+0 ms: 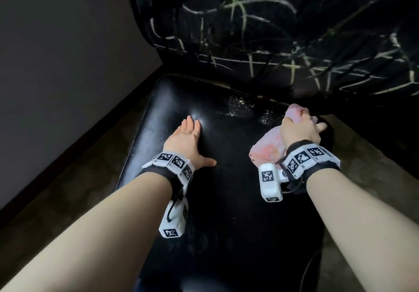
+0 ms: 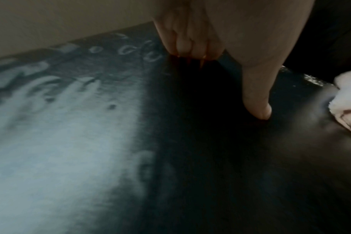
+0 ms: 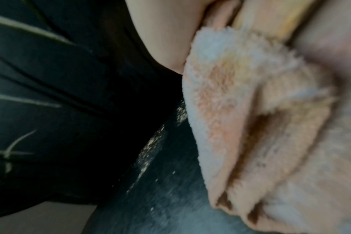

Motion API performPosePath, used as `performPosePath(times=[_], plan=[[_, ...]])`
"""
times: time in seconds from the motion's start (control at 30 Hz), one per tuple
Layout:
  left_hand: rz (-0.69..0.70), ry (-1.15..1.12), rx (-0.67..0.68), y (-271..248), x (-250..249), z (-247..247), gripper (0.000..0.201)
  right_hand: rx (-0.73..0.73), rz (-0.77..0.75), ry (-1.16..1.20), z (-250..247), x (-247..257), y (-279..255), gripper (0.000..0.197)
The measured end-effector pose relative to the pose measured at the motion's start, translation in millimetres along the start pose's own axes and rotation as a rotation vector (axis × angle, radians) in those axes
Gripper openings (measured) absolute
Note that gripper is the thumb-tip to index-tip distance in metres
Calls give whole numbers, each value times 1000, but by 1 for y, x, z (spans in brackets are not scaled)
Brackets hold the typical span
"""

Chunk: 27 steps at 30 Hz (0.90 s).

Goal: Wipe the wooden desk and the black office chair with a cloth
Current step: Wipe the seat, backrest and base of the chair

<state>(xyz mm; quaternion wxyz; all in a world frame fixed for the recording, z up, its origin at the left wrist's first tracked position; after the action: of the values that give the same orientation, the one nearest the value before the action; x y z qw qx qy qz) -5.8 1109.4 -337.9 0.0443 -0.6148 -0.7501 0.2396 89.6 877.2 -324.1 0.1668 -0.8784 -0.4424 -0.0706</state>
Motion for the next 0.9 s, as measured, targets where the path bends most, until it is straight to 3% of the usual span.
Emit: performPosePath(times=[0.2, 0.33, 0.43, 0.53, 0.6, 0.7, 0.8, 0.9], plan=[[74, -100, -20, 3, 12, 2, 114, 91, -234, 3, 35, 63, -39, 54], [141, -90, -11, 2, 22, -2, 107, 143, -298, 56, 47, 93, -60, 53], [181, -66, 5, 2, 27, -7, 102, 123, -268, 95, 43, 80, -55, 50], [173, -34, -3, -2, 26, -6, 102, 8, -118, 73, 29, 45, -38, 52], [130, 14, -62, -5, 27, -7, 111, -28, -23, 63, 17, 27, -26, 54], [-73, 73, -128, -10, 38, -10, 131, -46, 34, 70, 13, 22, -17, 56], [-266, 21, -81, -10, 54, -11, 142, -67, 52, 88, 21, 32, -22, 56], [-244, -51, -34, -8, 68, -9, 139, -42, -9, 79, 30, 45, -34, 58]])
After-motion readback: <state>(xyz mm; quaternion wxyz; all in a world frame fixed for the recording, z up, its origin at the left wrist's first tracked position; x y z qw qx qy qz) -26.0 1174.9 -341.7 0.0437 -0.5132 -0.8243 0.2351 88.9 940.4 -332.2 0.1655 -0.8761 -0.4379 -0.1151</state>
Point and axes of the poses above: each hand's wrist, its own y-axis towards the middle knuckle, its own z-axis out of the palm, x = y × z, the point moved 2 cm from there along y, towards the middle knuckle, and after that the axes turned 12 degrees about -x, right-handed, at the moved point
